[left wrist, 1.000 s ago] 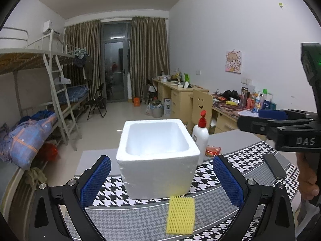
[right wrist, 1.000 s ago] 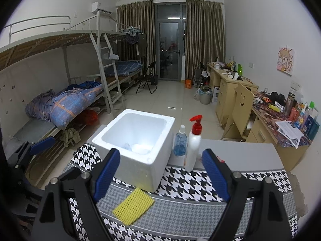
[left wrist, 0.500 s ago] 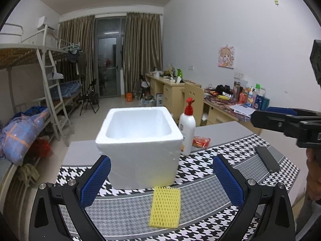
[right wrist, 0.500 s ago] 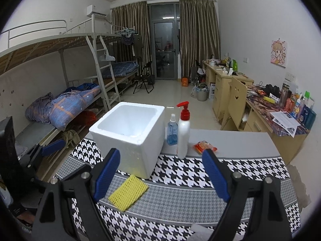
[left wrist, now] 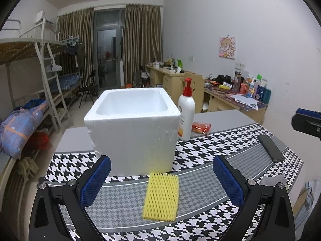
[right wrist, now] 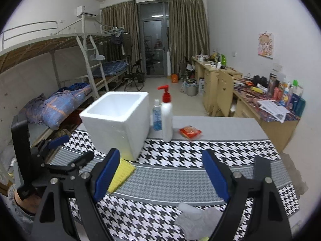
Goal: Organize soft objects
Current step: 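Move both grippers back from the box toward the yellow net sleeve and sock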
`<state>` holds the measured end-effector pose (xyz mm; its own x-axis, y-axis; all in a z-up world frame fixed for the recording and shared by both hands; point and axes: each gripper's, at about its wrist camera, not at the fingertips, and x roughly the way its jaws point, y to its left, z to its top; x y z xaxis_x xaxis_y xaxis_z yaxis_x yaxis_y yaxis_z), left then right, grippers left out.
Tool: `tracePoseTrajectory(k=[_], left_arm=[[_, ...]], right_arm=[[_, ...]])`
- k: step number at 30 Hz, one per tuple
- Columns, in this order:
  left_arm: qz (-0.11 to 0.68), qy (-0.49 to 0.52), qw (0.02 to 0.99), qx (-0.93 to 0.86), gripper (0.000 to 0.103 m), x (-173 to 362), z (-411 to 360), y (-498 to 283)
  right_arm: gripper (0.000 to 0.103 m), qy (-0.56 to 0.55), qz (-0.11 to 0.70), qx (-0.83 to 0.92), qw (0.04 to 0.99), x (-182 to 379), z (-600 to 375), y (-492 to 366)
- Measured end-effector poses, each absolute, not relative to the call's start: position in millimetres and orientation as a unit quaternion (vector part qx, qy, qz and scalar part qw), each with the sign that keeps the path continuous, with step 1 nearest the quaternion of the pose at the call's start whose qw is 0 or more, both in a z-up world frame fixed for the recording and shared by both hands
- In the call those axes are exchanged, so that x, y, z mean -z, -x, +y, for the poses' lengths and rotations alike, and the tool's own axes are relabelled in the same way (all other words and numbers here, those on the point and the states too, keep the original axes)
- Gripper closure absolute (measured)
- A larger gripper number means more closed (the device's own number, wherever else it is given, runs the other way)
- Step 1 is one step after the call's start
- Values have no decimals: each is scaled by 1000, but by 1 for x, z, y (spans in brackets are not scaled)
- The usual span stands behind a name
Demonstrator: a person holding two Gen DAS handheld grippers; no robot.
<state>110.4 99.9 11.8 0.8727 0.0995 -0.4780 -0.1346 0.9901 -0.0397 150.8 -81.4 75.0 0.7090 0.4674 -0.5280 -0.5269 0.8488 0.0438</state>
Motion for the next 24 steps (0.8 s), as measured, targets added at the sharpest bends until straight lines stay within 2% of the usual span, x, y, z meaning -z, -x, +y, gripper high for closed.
tracePoseTrajectory(k=[24], left_arm=[[285, 24, 955, -78, 1, 33, 100, -130]], right_arm=[[16, 26, 275, -198, 940, -32, -134, -134]])
